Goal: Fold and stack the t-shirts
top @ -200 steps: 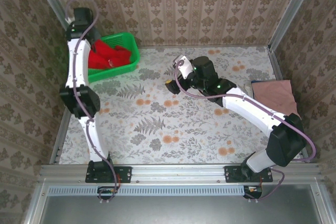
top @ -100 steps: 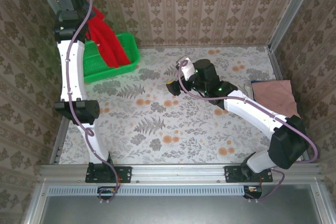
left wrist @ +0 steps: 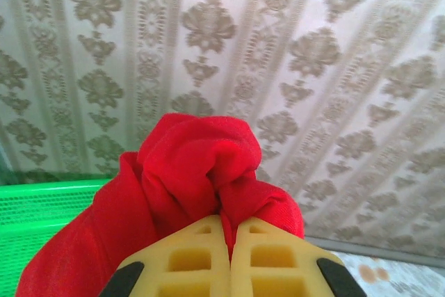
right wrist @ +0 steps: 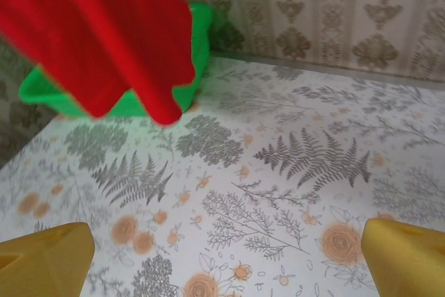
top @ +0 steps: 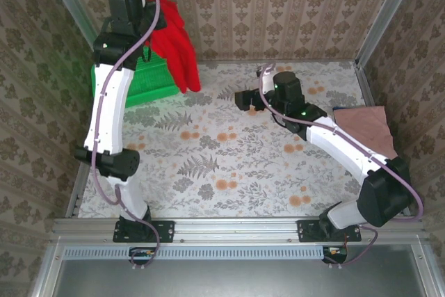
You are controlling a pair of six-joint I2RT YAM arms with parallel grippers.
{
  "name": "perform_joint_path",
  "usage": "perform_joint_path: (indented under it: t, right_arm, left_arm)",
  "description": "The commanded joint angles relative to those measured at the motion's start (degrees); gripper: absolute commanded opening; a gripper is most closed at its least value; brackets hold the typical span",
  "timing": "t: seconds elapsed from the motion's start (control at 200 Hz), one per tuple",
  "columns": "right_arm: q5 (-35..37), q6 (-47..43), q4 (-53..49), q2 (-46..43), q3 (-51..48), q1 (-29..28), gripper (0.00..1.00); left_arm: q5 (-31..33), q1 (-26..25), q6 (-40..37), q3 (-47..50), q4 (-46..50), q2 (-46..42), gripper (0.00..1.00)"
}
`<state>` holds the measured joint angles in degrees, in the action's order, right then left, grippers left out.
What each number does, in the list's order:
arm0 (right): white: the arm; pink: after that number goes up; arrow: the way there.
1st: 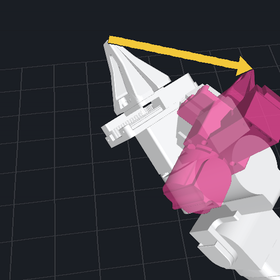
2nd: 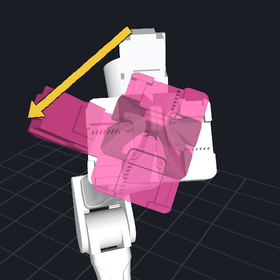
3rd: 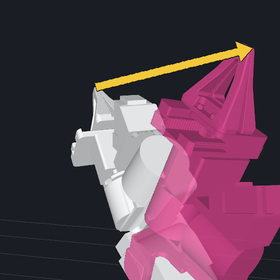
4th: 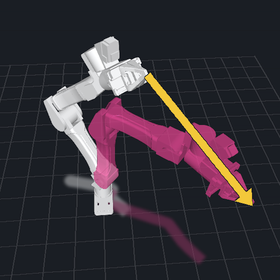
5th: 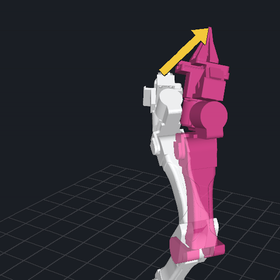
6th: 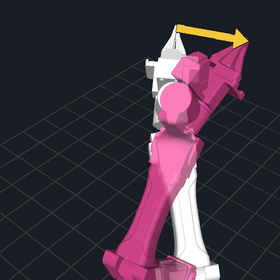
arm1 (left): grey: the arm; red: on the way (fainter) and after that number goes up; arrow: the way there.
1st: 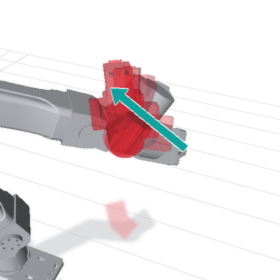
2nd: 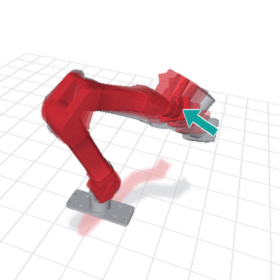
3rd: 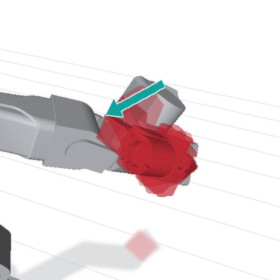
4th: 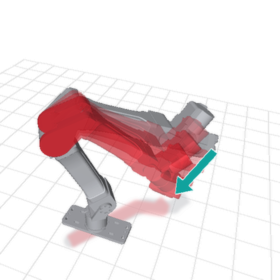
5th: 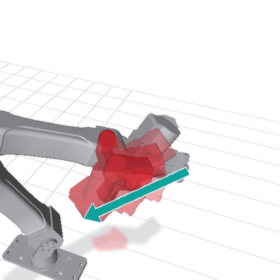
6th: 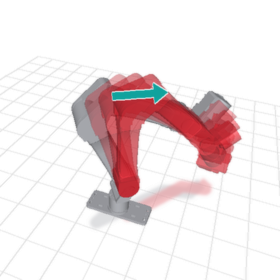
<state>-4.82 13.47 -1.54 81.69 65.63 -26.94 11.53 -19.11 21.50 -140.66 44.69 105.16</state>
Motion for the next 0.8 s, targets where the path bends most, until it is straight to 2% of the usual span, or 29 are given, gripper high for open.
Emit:
perform_joint_path:
  t: [0.0,0.105,0.13,0.175,0.205,0.27,0.3,0.34,0.53,0.67,0.795]
  right_arm:
    - [0.8,5.7,1.7,-3.3,-1.9,0.2,1.00]
    - [1.9,3.1,0.6,-4.9,-3.7,0.2,1.00]
    - [2.8,2.7,-0.6,-5.2,-3.7,0.1,1.00]
    - [4.0,1.8,-3.0,-5.5,-3.7,0.0,1.00]
    - [4.4,0.9,-4.2,-5.6,-3.8,-0.1,1.00]
    - [5.1,-1.4,-5.8,-6.0,-4.2,-0.4,1.00]
    - [5.1,-2.5,-6.4,-6.1,-4.6,-0.6,1.00]
    - [5.4,-3.8,-7.6,-5.8,-5.0,-0.9,1.00]
    - [2.3,-10.9,-11.7,-2.6,-6.8,-4.1,1.00]
    - [0.4,-12.7,-14.6,4.8,-6.8,-7.8,0.99]
    - [2.5,-7.9,-15.9,11.6,-6.2,-8.3,0.97]
  left_arm:
    - [-1.9,-2.8,4.1,7.9,-4.0,-4.7,0.00]
    - [-5.9,-3.7,11.6,22.1,-10.5,-8.6,0.00]
    - [-6.3,-3.7,13.7,25.3,-11.5,-9.5,0.11]
    - [-6.3,-3.6,16.0,30.5,-12.5,-10.7,0.48]
    - [-6.2,-3.4,16.5,33.4,-12.4,-11.2,0.65]
    - [-5.3,-2.7,16.6,39.5,-11.9,-12.3,0.90]
    - [-4.9,-1.9,16.8,43.0,-12.1,-13.0,0.96]
    - [-5.5,-0.3,18.6,48.1,-12.2,-13.6,1.00]
    - [-6.5,5.8,26.1,69.1,-16.5,-18.5,1.00]
    - [-4.9,7.0,25.3,73.1,-15.6,-19.3,1.00]
    - [-5.4,6.7,23.1,72.9,-15.9,-17.9,1.00]
